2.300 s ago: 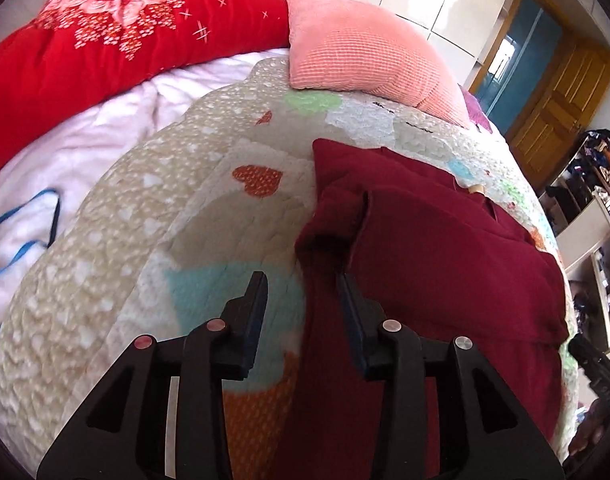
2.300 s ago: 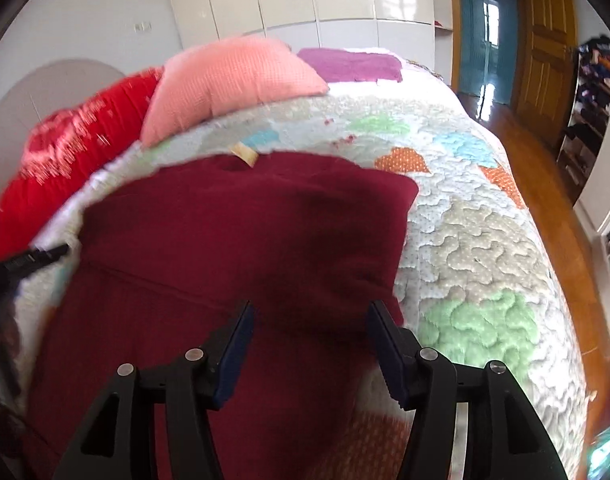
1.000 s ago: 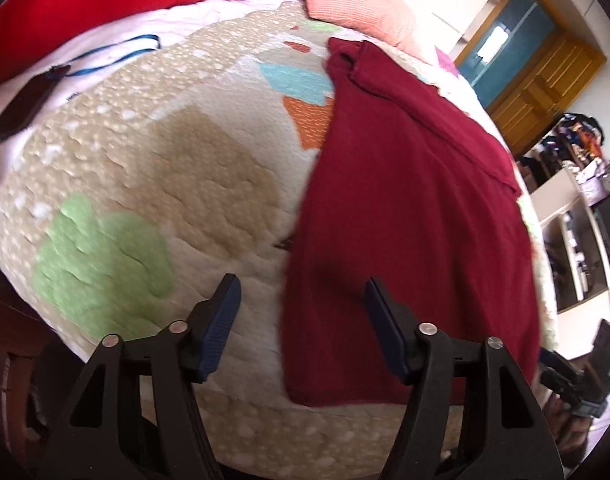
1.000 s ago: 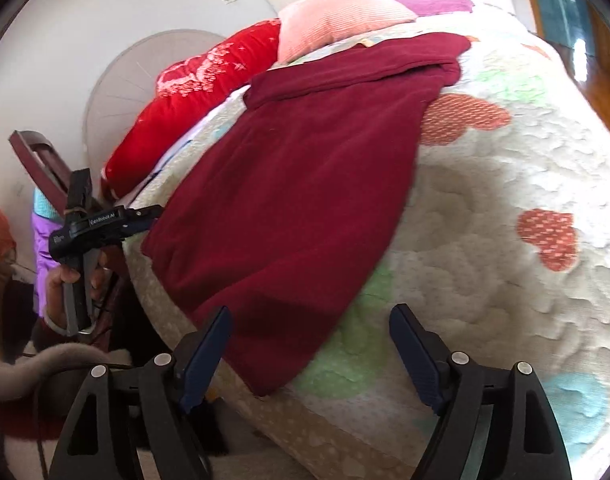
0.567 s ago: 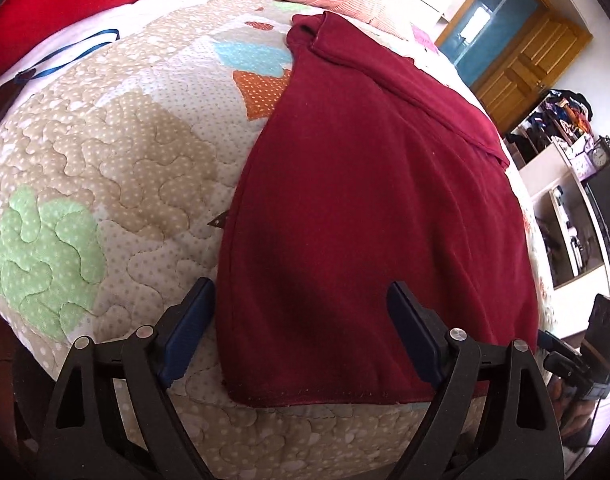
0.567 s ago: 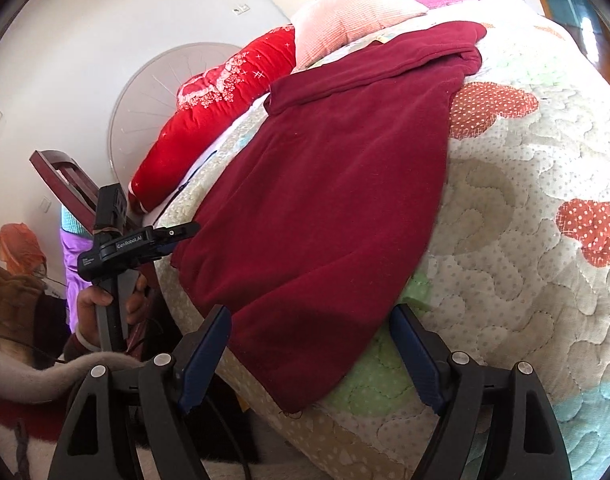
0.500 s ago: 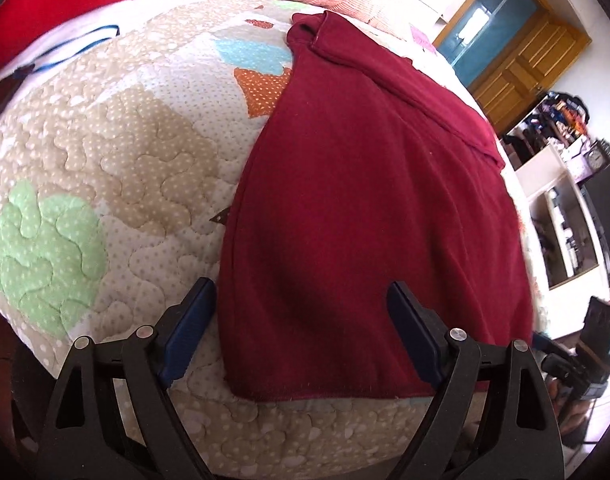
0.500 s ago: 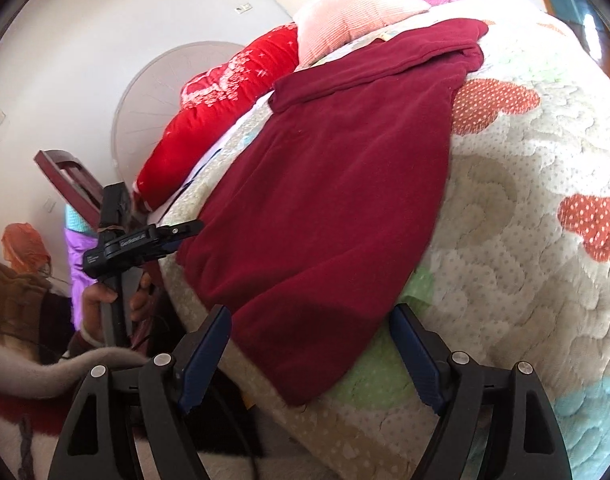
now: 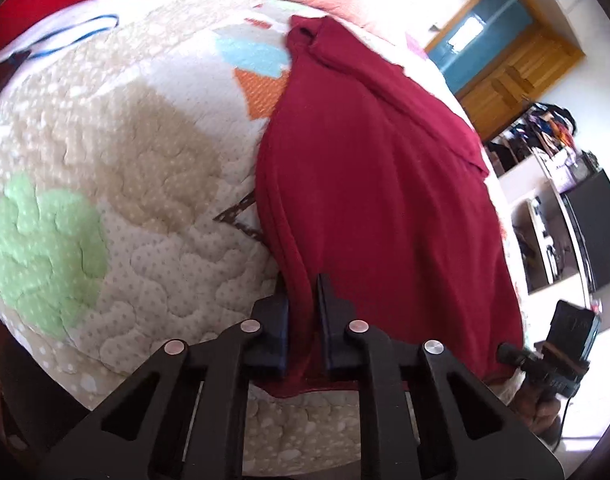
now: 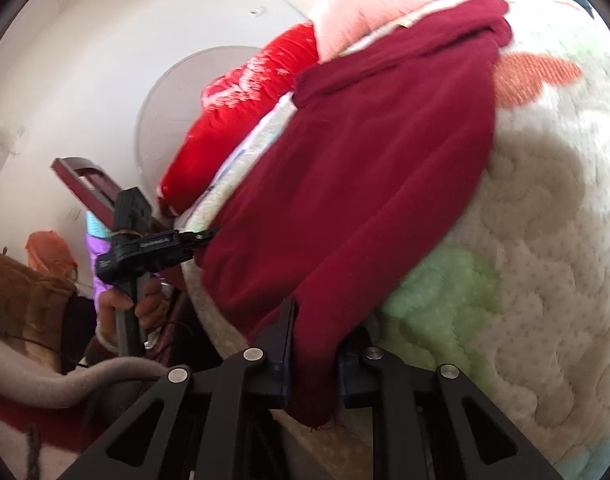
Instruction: Fold small clothes
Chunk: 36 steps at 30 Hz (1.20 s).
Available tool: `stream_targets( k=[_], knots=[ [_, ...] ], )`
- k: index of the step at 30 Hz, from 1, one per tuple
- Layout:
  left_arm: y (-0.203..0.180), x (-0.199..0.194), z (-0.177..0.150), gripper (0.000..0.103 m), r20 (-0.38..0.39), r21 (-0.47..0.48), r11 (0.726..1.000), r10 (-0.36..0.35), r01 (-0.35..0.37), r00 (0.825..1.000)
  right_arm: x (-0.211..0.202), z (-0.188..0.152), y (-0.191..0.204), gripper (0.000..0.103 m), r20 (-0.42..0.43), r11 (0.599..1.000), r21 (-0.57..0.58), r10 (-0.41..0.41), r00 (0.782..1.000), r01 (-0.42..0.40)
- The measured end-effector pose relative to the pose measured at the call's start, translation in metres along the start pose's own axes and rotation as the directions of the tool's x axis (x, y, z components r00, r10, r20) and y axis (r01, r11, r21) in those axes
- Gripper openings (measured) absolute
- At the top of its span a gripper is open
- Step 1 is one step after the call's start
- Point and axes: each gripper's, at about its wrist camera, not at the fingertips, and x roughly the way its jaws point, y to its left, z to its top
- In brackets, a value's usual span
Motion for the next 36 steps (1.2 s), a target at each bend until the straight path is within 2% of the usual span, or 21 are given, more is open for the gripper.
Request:
stream_targets(
  k=[2, 6, 9, 13, 15, 21, 23, 24, 25, 27, 28, 29, 32, 33, 34, 36],
  knots=[
    [-0.006, -0.007, 0.006, 0.009, 0.016, 0.02, 1.0, -0.022, 0.021, 1.0, -0.012, 0.009, 0.006, 0.014, 0.044, 0.999, -0.017, 0.042, 0.998, -0.041],
    [-0.015, -0.018, 0.031, 0.009, 0.067, 0.023, 0.996, -0.088, 0.087, 0.994, -0.03, 0.037, 0.01, 0.014, 0.125, 0.997, -0.042, 0.074, 0.989, -0.069],
    [-0.024, -0.02, 0.061, 0.009, 0.114, 0.036, 0.994, -0.105, 0.101, 0.988, -0.034, 0.063, 0.009, 0.014, 0.181, 0.997, -0.062, 0.063, 0.981, -0.053],
    [-0.041, -0.015, 0.11, 0.009, 0.176, 0.074, 0.992, -0.11, 0.098, 0.978, -0.038, 0.113, 0.0, 0.014, 0.269, 0.997, -0.08, 0.034, 0.963, -0.013],
    [-0.052, -0.008, 0.139, 0.009, 0.201, 0.095, 0.992, -0.105, 0.087, 0.974, -0.04, 0.14, -0.008, 0.014, 0.298, 0.997, -0.073, 0.029, 0.954, -0.007],
    [-0.079, 0.04, 0.23, 0.009, 0.249, 0.126, 0.992, -0.032, 0.001, 0.968, -0.025, 0.229, -0.052, 0.014, 0.39, 0.994, -0.02, -0.093, 0.916, 0.11],
    [-0.083, 0.065, 0.257, 0.009, 0.26, 0.122, 0.991, 0.026, -0.06, 0.965, -0.008, 0.258, -0.079, 0.014, 0.367, 0.996, 0.025, -0.094, 0.926, 0.091],
    [-0.082, 0.079, 0.269, 0.009, 0.255, 0.106, 0.992, 0.046, -0.075, 0.966, 0.001, 0.27, -0.095, 0.014, 0.349, 0.99, 0.068, -0.136, 0.927, 0.119],
    [-0.077, 0.099, 0.283, 0.009, 0.221, 0.077, 0.995, 0.038, -0.056, 0.974, 0.01, 0.278, -0.108, 0.017, 0.326, 0.982, 0.114, -0.182, 0.928, 0.152],
    [-0.066, 0.124, 0.296, 0.01, 0.157, 0.023, 1.0, 0.016, -0.02, 0.988, 0.024, 0.292, -0.134, 0.047, 0.271, 0.957, 0.203, -0.259, 0.927, 0.208],
    [-0.061, 0.134, 0.304, 0.016, 0.128, -0.005, 1.0, 0.013, -0.012, 0.992, 0.021, 0.294, -0.143, 0.064, 0.277, 0.945, 0.233, -0.29, 0.916, 0.229],
    [-0.058, 0.139, 0.31, 0.02, 0.119, -0.023, 1.0, 0.016, -0.013, 0.993, 0.014, 0.296, -0.147, 0.064, 0.302, 0.938, 0.248, -0.313, 0.901, 0.243],
    [-0.054, 0.128, 0.318, 0.047, 0.159, -0.014, 0.999, -0.033, 0.036, 0.987, -0.015, 0.295, -0.143, 0.064, 0.388, 0.938, 0.247, -0.326, 0.862, 0.244],
    [-0.054, 0.121, 0.318, 0.066, 0.183, -0.01, 0.999, -0.035, 0.038, 0.982, -0.021, 0.292, -0.137, 0.064, 0.401, 0.939, 0.228, -0.332, 0.854, 0.258],
    [-0.054, 0.113, 0.318, 0.075, 0.22, -0.005, 1.0, -0.024, 0.025, 0.975, -0.021, 0.292, -0.13, 0.064, 0.4, 0.94, 0.198, -0.338, 0.852, 0.28],
    [-0.057, 0.104, 0.315, 0.076, 0.267, 0.021, 1.0, -0.019, 0.014, 0.964, -0.011, 0.295, -0.114, 0.063, 0.378, 0.931, 0.111, -0.363, 0.852, 0.347]
  ],
)
